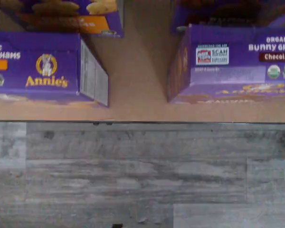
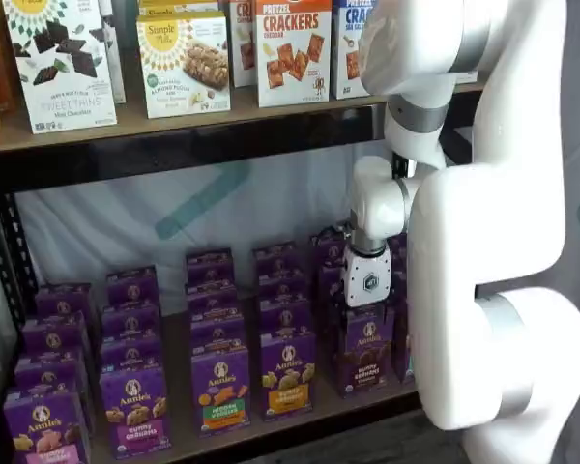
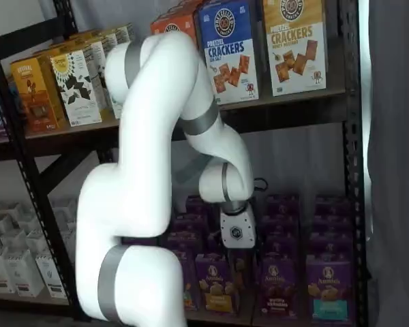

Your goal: Pick up the purple box with a brown patch in the center, on the bottom shelf, the fifth box from the left

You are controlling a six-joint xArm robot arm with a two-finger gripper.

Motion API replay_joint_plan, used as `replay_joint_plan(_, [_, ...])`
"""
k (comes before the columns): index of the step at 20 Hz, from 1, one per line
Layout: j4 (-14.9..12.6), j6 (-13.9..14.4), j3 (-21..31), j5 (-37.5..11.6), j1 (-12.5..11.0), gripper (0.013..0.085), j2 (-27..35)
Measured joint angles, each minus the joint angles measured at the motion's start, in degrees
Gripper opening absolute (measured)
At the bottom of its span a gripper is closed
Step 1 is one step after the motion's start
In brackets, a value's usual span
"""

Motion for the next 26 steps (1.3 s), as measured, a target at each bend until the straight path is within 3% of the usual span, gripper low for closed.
replay_joint_plan(15, [-0.80, -2.09, -14.99, 5.41, -2.71, 0.0850, 9.55])
replay_joint_plan(26, [1.18, -4.96, -24.20, 9.01, -3.76, 0.0850, 15.37])
